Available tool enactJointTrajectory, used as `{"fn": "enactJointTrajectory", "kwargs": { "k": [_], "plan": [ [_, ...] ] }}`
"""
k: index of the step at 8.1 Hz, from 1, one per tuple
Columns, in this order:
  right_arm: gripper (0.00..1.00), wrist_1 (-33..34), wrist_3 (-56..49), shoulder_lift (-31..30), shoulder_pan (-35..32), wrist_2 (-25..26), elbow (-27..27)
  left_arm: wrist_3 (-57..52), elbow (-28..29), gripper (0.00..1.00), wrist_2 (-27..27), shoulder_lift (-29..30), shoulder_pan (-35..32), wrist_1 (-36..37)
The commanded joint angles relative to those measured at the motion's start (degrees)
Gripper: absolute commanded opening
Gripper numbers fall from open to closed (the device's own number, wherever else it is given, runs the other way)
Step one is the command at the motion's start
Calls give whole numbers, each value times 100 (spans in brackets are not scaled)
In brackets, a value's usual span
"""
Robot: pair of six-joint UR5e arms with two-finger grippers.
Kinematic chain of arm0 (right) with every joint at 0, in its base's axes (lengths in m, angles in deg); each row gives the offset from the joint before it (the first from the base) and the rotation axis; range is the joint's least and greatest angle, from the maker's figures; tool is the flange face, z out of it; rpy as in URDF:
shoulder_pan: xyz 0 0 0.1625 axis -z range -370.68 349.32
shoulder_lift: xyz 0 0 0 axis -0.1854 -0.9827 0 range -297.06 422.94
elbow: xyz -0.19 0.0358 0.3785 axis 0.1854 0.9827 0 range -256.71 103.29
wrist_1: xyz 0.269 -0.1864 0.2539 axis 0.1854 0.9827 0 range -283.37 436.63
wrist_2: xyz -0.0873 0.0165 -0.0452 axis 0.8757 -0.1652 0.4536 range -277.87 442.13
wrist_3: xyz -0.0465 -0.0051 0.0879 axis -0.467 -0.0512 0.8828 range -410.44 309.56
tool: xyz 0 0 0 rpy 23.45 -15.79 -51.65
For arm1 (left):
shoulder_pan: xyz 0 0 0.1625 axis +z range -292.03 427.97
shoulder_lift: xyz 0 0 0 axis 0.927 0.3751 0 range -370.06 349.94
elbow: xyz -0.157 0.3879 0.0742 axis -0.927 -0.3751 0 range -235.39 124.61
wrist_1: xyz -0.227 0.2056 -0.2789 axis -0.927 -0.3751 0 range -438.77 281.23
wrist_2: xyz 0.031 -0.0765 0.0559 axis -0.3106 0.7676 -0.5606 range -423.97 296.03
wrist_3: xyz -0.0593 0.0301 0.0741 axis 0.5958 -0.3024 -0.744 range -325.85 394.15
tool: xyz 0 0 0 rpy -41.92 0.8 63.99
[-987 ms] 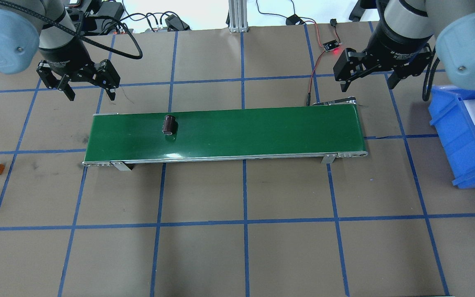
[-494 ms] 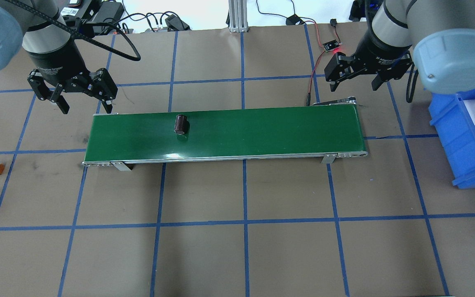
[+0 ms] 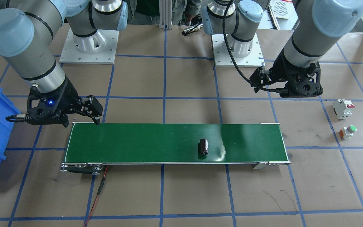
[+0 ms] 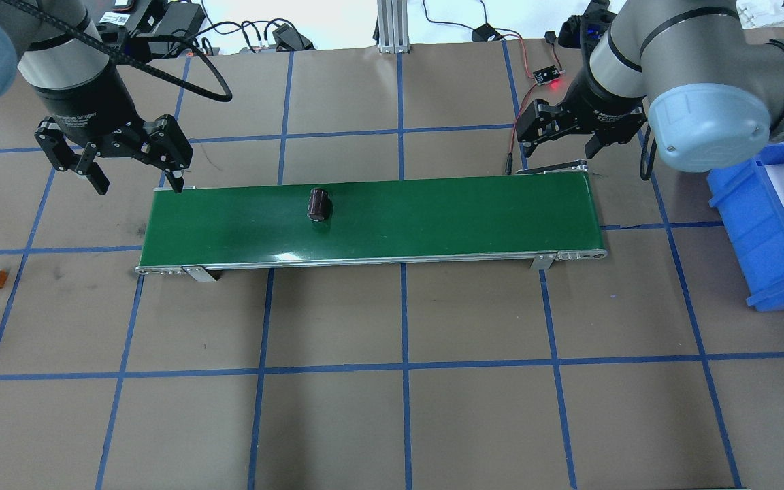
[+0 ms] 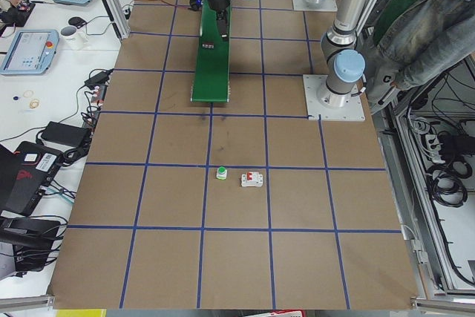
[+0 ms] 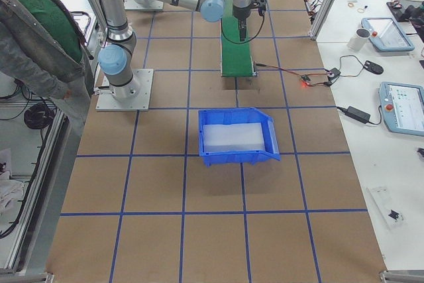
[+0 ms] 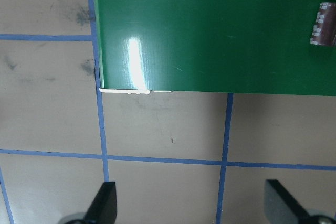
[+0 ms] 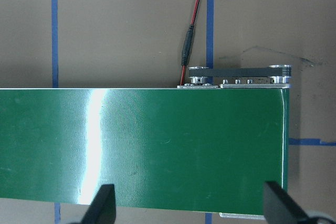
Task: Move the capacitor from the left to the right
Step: 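Move the right gripper down over the belt toward the approaching capacitor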
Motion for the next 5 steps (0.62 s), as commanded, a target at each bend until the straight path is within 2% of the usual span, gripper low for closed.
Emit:
{"fn": "enactJointTrajectory", "kwargs": {
  "k": [1, 3, 5],
  "plan": [
    [100, 235, 37, 205, -8, -85, -23, 194, -6, 100, 3, -5, -124, 189],
    [100, 244, 28, 275, -8, -252, -23, 256, -41, 100, 614, -5, -133, 611],
    [100, 515, 28, 460, -8, -287, -49, 676, -50, 100, 662, -5, -133, 630]
  ]
}}
